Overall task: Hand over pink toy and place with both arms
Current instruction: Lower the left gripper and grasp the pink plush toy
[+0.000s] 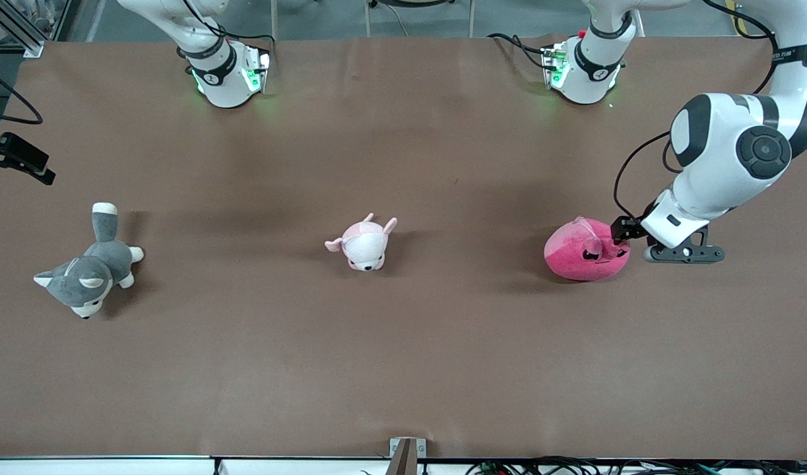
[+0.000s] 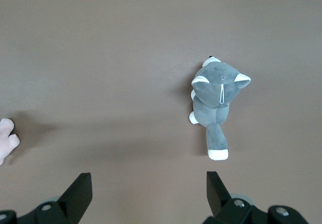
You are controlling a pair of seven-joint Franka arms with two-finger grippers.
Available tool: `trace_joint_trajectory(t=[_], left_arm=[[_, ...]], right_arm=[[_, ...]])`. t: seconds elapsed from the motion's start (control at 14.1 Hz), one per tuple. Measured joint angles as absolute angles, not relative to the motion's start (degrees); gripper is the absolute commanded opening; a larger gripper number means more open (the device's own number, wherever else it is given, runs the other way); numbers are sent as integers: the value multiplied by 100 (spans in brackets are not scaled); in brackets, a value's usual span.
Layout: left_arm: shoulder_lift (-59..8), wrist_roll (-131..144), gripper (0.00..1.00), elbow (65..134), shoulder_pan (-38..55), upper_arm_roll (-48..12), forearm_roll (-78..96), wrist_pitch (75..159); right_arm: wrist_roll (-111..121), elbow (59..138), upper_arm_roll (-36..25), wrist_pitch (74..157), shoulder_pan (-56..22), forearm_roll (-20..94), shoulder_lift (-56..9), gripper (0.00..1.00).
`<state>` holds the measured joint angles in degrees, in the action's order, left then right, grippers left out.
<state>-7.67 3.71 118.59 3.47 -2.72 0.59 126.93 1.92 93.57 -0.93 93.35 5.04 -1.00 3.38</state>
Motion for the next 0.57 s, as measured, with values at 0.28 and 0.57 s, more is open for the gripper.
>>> trace_joint_trajectory(t=[0.28, 0.57], left_arm=[[-999, 376, 43, 11848, 312, -272, 198, 12802], [-1044, 376, 1, 11844, 306, -283, 201, 12801]], right_arm=[[192, 9358, -94, 9335, 505, -100, 338, 100], [192, 9359, -94, 9333, 505, -100, 338, 100]])
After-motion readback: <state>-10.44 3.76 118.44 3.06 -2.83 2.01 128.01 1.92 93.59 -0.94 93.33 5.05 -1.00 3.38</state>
